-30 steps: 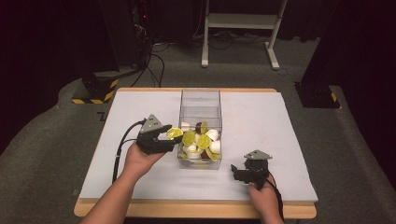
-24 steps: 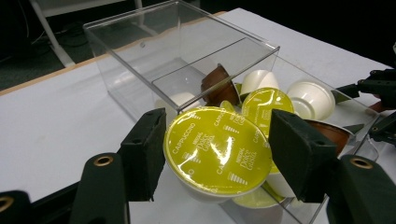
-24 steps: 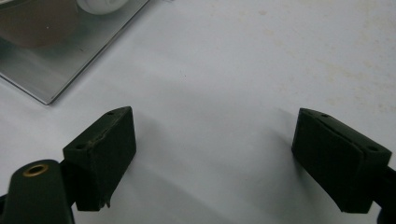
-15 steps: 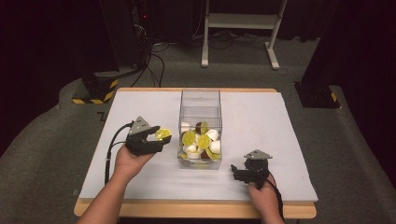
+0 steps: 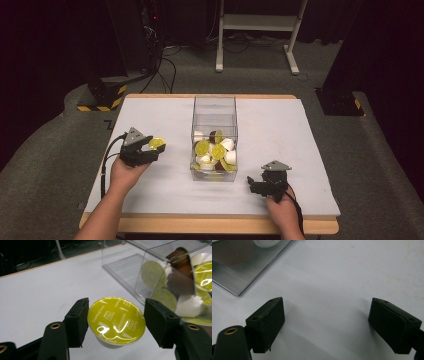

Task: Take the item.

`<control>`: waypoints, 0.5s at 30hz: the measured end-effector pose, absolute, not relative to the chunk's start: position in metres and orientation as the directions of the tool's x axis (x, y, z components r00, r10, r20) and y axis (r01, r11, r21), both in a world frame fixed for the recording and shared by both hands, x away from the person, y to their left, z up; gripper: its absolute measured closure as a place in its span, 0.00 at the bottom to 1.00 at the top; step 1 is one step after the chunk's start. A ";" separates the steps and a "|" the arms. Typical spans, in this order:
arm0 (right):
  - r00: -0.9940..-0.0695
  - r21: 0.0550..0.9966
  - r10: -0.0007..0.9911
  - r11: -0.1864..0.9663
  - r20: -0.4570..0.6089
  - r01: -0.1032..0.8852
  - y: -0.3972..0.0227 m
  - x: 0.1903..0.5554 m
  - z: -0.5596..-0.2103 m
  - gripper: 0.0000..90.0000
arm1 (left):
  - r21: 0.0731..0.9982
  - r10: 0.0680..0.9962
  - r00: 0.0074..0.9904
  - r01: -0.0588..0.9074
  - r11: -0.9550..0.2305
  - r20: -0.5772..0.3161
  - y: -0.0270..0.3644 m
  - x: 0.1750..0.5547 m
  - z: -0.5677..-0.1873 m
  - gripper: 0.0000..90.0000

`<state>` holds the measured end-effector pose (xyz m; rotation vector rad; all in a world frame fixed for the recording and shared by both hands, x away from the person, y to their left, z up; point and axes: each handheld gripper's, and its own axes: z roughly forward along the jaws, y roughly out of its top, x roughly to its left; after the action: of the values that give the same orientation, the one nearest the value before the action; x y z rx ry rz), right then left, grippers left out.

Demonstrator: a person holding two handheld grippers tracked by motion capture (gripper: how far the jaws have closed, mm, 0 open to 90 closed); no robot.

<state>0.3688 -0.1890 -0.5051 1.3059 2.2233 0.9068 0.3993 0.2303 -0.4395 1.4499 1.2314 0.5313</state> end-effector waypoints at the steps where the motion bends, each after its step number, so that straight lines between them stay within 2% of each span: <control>1: -0.480 0.708 0.877 0.352 -0.021 0.612 -0.189 0.369 -0.505 0.15 | 0.908 0.893 0.343 0.393 0.145 -0.291 0.234 0.402 -0.445 0.43; 15: -0.481 0.708 0.877 0.353 -0.021 0.612 -0.189 0.369 -0.505 0.15 | 0.891 0.918 0.267 0.425 0.161 -0.293 0.243 0.416 -0.484 0.43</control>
<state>0.3686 -0.1891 -0.5052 1.3029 2.2227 0.9062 0.4163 0.2432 -0.4838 1.4455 1.3355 0.5690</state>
